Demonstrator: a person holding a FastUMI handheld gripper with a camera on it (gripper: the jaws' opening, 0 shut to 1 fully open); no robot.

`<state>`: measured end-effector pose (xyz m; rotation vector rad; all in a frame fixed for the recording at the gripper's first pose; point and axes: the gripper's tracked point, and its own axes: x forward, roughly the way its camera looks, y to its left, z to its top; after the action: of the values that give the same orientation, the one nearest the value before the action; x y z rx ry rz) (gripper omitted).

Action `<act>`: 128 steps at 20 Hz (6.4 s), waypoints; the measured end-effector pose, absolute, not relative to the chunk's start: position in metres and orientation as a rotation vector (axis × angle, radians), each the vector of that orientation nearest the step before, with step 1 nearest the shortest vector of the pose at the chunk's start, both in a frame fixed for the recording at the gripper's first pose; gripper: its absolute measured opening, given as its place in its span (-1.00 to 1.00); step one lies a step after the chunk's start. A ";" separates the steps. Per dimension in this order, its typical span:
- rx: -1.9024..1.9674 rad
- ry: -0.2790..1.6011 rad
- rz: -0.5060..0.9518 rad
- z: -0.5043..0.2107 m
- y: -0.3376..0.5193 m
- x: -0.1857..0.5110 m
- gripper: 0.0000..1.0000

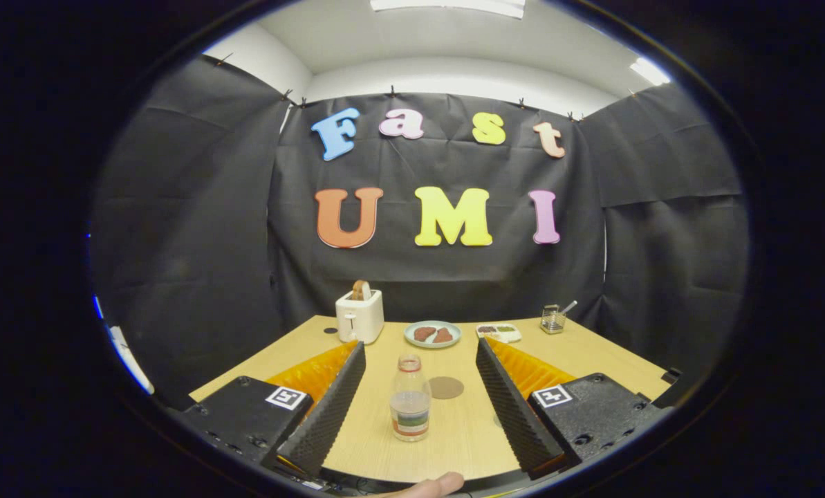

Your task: Take the bottle from table, then pour the juice into the cup, finally place the bottle on the coaster

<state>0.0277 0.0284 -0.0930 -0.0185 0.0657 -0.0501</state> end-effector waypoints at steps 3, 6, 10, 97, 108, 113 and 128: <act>0.019 0.075 -0.046 -0.119 0.029 0.038 1.00; 0.026 0.106 -0.043 -0.152 0.024 0.048 1.00; 0.029 0.121 -0.041 -0.186 0.023 0.061 1.00; 1.744 -0.002 0.145 -0.155 -0.060 0.144 0.60; 1.808 -0.005 0.149 -0.150 -0.065 0.148 0.59; 1.847 0.002 0.159 -0.147 -0.064 0.149 0.60; 1.993 0.009 0.190 -0.139 -0.056 0.151 0.60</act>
<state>0.1510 -0.0565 -0.1392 1.9932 0.0091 0.1901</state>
